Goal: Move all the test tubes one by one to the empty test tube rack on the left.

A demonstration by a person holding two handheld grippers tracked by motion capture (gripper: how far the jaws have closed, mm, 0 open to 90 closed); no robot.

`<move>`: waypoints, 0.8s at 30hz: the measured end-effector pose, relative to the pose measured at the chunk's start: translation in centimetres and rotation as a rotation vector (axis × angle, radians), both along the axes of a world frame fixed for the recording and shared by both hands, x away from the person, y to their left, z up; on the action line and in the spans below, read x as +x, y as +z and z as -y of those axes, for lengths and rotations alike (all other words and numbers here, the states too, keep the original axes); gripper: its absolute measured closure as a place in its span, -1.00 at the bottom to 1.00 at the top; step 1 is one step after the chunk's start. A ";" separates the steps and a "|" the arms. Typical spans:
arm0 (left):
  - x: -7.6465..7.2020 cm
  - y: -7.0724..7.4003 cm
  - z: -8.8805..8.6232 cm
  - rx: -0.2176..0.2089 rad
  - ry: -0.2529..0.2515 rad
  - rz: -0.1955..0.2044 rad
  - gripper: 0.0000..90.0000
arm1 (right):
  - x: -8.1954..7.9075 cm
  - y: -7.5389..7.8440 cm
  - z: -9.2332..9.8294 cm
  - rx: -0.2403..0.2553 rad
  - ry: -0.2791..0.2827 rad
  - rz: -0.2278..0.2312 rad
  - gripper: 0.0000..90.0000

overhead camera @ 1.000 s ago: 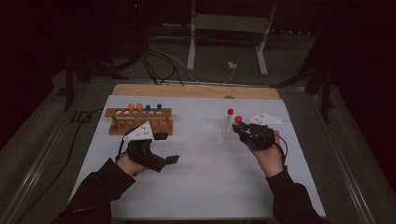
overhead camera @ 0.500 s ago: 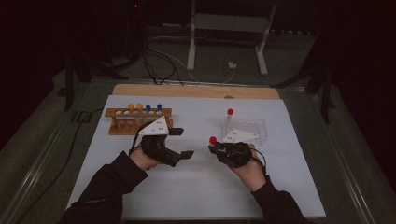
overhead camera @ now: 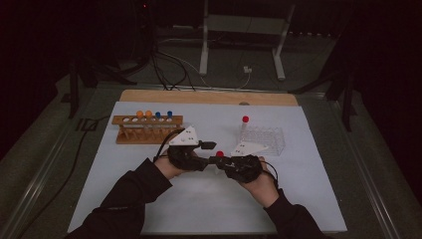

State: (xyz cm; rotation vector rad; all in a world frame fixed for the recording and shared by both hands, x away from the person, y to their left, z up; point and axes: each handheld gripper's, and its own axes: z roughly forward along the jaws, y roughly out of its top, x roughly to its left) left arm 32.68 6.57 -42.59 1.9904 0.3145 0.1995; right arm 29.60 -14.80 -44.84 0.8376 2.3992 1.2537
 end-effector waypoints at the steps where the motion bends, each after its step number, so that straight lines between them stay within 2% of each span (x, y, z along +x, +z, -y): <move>1: 0.0 -0.1 0.2 0.008 -0.002 0.003 0.24 | 0.0 0.0 0.0 0.000 0.002 0.000 0.67; 6: 0.1 -0.2 0.6 0.013 -0.014 0.001 0.54 | -0.1 0.1 0.0 0.006 0.004 0.000 0.67; 10: 0.1 -0.2 0.5 0.020 -0.023 0.007 0.59 | -0.1 0.1 0.0 0.009 0.005 -0.002 0.67; 13: 0.0 0.1 0.2 0.007 -0.014 0.007 0.60 | -0.2 0.2 0.0 0.027 0.014 0.002 0.63; 14: 0.0 0.3 0.0 0.004 -0.013 0.008 0.60 | -0.1 0.3 0.1 0.041 0.020 0.001 0.48; 19: 0.0 1.0 -1.5 -0.022 0.022 0.014 0.60 | -0.2 0.8 0.7 0.075 -0.003 0.020 0.00; 24: -0.1 1.2 -3.7 -0.014 0.067 0.015 0.60 | -0.2 1.3 1.1 0.105 -0.024 0.032 -0.48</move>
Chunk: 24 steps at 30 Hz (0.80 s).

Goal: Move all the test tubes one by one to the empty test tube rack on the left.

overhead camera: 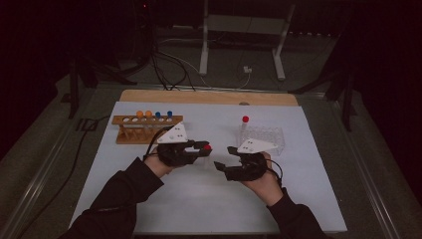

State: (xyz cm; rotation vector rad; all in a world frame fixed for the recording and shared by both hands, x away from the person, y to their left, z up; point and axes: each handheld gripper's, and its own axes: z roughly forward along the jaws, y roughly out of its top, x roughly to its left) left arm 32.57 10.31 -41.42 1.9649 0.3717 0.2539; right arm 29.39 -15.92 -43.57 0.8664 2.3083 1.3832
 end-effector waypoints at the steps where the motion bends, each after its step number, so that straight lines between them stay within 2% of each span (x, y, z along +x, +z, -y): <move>1: 0.0 0.0 -0.5 0.004 0.010 0.002 0.60 | 0.0 0.1 0.0 0.006 -0.002 0.003 -0.54; 5: -0.1 0.1 -2.8 0.026 0.064 0.009 0.60 | -0.1 0.3 0.2 0.022 -0.011 0.005 -0.69; 8: -0.1 0.3 -4.8 0.032 0.117 0.021 0.60 | -0.1 0.3 0.3 0.030 0.008 0.001 -0.93; 19: 0.9 1.3 -12.2 0.007 0.349 0.050 0.60 | -0.2 0.5 0.5 0.052 0.022 0.013 -1.00; 24: 1.8 2.2 -14.3 0.011 0.432 0.078 0.60 | -0.3 0.6 0.6 0.055 0.027 0.028 -1.00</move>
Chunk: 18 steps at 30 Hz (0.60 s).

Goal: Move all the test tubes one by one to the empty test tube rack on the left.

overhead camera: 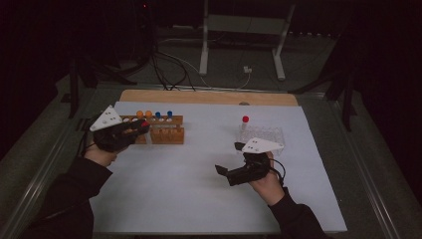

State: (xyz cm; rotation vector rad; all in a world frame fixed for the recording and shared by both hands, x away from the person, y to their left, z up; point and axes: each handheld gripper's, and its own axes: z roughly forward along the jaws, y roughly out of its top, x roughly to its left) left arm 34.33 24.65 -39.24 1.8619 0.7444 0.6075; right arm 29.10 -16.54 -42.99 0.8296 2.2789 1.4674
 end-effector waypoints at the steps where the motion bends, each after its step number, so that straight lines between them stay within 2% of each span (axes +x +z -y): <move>1: 0.2 0.2 -0.4 0.003 0.016 0.005 0.60 | 0.0 0.0 0.0 0.002 0.000 -0.004 -1.00; 10: 2.2 1.8 -3.0 -0.017 0.148 0.055 0.60 | 0.1 -0.1 0.2 -0.008 -0.004 -0.001 -1.00; 15: 3.5 2.1 -3.9 -0.034 0.213 0.073 0.60 | 0.2 -0.2 0.2 -0.009 -0.001 -0.004 -1.00; 18: 4.5 1.7 -4.0 -0.049 0.248 0.080 0.60 | 0.3 -0.2 0.2 -0.009 -0.002 -0.007 -1.00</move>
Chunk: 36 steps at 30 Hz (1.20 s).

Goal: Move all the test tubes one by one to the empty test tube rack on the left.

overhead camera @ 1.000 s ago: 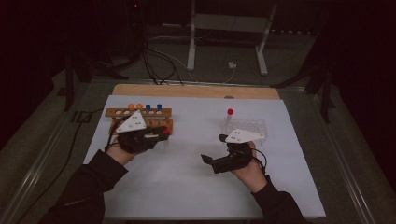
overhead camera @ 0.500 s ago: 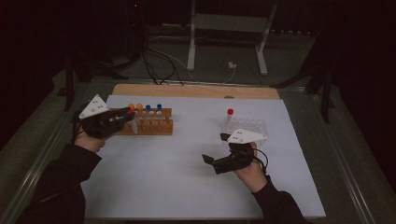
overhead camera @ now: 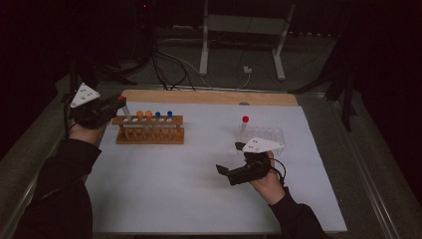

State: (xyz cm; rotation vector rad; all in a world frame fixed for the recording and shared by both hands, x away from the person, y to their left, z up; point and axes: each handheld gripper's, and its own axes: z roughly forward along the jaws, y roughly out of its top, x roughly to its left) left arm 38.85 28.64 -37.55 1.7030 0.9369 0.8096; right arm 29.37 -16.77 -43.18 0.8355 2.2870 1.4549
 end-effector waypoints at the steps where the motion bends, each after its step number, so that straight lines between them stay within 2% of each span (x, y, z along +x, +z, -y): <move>1: 0.2 -0.1 0.0 0.000 0.008 0.000 0.60 | 0.0 0.0 0.0 0.000 -0.001 0.000 -1.00; 9: 2.0 -2.6 0.3 -0.027 0.047 -0.024 0.60 | 0.1 -0.1 0.3 -0.004 -0.005 -0.005 -1.00; 16: 2.8 -5.3 0.5 -0.029 0.057 -0.086 0.60 | 0.2 -0.2 0.5 0.000 -0.008 -0.013 -1.00; 20: 3.0 -6.2 0.6 -0.033 0.058 -0.106 0.60 | 0.3 -0.3 0.6 0.003 -0.009 -0.016 -1.00; 30: 3.1 -7.8 0.5 -0.033 0.063 -0.140 0.59 | 0.3 -0.2 0.8 0.005 -0.012 -0.016 -1.00; 32: 3.1 -7.7 0.4 -0.039 0.064 -0.146 0.59 | 0.3 -0.2 0.8 0.006 -0.012 -0.016 -1.00; 36: 3.2 -7.5 0.5 -0.024 0.059 -0.160 0.59 | 0.3 -0.2 0.8 0.006 -0.012 -0.015 -1.00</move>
